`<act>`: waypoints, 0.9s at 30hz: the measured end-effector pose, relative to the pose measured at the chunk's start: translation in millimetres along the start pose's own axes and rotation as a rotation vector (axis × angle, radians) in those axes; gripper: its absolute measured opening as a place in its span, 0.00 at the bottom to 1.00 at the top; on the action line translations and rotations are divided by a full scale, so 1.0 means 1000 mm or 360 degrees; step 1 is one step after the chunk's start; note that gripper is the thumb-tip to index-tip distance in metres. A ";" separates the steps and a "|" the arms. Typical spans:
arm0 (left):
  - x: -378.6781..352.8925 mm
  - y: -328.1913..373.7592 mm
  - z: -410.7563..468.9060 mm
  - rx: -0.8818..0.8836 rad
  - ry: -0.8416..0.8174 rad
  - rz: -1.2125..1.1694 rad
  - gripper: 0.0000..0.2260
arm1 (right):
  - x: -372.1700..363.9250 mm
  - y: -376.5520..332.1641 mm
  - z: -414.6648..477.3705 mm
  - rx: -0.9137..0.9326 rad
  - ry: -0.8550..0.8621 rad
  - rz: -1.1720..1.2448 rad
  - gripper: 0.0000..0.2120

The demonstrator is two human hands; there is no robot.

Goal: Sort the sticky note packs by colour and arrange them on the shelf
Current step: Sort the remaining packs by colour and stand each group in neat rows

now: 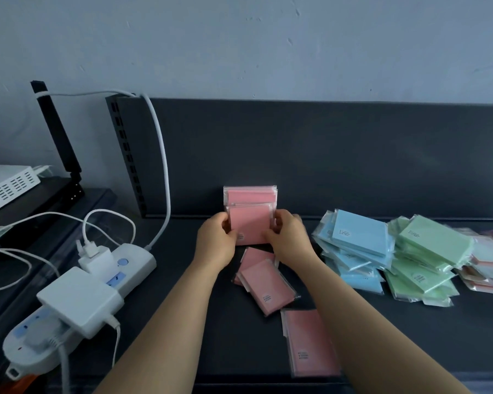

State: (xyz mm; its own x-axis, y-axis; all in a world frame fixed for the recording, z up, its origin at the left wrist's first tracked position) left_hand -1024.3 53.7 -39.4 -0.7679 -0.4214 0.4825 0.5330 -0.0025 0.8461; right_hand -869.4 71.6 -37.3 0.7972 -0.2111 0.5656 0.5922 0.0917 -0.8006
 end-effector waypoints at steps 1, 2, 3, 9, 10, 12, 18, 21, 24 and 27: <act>-0.001 0.001 0.001 -0.0013 0.0014 0.0011 0.13 | 0.001 -0.001 0.002 0.0015 0.0006 -0.0043 0.20; -0.002 0.003 0.002 -0.0025 0.0027 0.0025 0.13 | 0.001 -0.002 0.004 0.0031 0.0011 -0.0079 0.18; -0.003 0.004 0.003 -0.0031 0.0040 0.0033 0.14 | 0.001 -0.002 0.006 0.0046 0.0019 -0.0108 0.15; -0.004 0.010 0.007 -0.0108 0.0163 0.0053 0.12 | -0.003 -0.001 0.005 0.0104 0.0043 -0.0281 0.02; -0.004 0.010 0.007 -0.0122 0.0154 0.0060 0.11 | -0.003 0.000 0.005 0.0114 0.0026 -0.0302 0.02; -0.005 0.010 0.006 -0.0127 0.0137 0.0076 0.11 | -0.001 0.000 0.004 0.0127 0.0009 -0.0291 0.04; 0.001 0.009 0.006 -0.0037 0.0126 0.0140 0.20 | 0.005 -0.005 -0.002 0.0100 -0.0079 -0.0271 0.05; 0.005 0.013 0.001 -0.0001 0.0089 0.0162 0.26 | 0.007 -0.011 -0.008 0.0113 -0.0168 -0.0301 0.06; 0.014 0.022 -0.009 0.0024 0.0052 0.0198 0.28 | 0.016 -0.019 -0.017 0.0180 -0.0252 -0.0321 0.09; 0.030 0.033 -0.031 -0.0020 -0.0010 0.0309 0.25 | 0.042 -0.026 -0.036 0.0321 -0.0378 -0.0342 0.03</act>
State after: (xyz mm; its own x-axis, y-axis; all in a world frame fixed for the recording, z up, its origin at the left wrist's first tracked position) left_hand -1018.7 13.1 -4.5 -0.6523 -0.4096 0.6378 0.6757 0.0669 0.7341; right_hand -855.8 25.0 -0.2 0.6432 -0.0170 0.7655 0.7411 0.2648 -0.6169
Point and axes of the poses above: each hand's wrist, its own z-axis towards the middle knuckle, its own x-axis out of the back of the hand, y = z × x, the point moved 2 cm from there along z, towards the middle knuckle, and after that the axes turned 9 degrees about y, right-handed, at the moved point
